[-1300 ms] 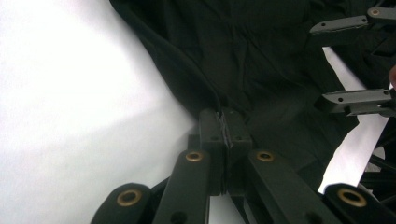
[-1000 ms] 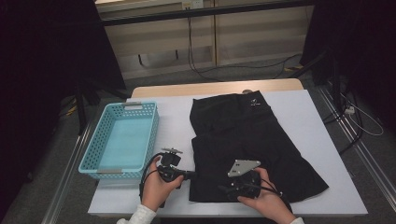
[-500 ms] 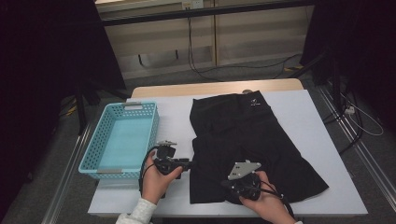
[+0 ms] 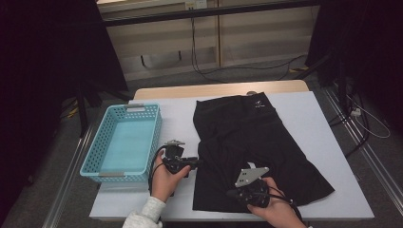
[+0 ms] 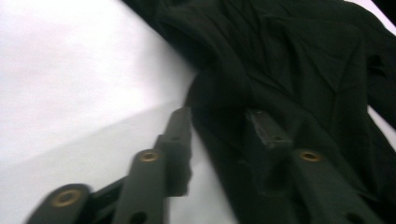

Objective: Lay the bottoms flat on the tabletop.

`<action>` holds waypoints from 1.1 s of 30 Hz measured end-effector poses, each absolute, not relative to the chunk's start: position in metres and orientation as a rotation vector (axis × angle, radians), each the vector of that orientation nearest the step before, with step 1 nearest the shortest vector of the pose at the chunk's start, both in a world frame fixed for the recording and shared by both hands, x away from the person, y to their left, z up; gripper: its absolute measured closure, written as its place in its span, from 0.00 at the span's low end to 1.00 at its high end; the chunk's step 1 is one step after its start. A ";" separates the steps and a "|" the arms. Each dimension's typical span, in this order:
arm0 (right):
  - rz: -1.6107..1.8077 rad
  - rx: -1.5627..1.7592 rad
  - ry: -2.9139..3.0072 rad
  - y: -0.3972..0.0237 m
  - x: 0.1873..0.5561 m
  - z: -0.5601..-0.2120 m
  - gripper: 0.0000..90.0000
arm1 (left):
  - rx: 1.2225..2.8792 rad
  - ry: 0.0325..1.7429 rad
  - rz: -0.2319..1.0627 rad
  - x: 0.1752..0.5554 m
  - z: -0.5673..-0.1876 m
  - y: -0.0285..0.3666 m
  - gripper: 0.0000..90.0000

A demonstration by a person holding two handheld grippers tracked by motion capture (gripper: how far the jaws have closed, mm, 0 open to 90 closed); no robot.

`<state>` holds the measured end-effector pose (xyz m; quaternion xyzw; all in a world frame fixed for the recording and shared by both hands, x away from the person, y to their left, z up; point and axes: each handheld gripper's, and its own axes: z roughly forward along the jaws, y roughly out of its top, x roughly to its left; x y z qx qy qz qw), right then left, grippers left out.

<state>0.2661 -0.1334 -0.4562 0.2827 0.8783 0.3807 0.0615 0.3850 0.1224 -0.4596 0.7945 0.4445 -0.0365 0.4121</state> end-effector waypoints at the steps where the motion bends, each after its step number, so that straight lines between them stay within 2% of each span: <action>1: 1.150 0.854 2.656 -0.133 0.266 -0.456 0.99 | 2.004 1.121 -0.109 0.385 -0.460 0.120 0.77; 6: 1.140 0.857 2.653 -0.135 0.267 -0.455 0.99 | 2.013 1.135 -0.186 0.383 -0.462 0.113 0.98; 8: 1.141 0.859 2.651 -0.136 0.268 -0.456 0.99 | 2.011 1.146 -0.203 0.384 -0.462 0.114 0.99; 19: 1.141 0.856 2.673 -0.139 0.268 -0.455 0.99 | 2.015 1.134 -0.222 0.369 -0.441 0.132 1.00; 29: 1.145 0.829 2.730 -0.149 0.265 -0.454 0.99 | 2.041 1.108 -0.221 0.363 -0.436 0.127 0.99; 31: 1.137 0.835 2.728 -0.150 0.264 -0.453 0.99 | 2.035 1.111 -0.205 0.366 -0.437 0.129 0.96; 33: 1.134 0.829 2.737 -0.151 0.264 -0.453 0.99 | 2.009 1.119 -0.169 0.370 -0.438 0.133 0.86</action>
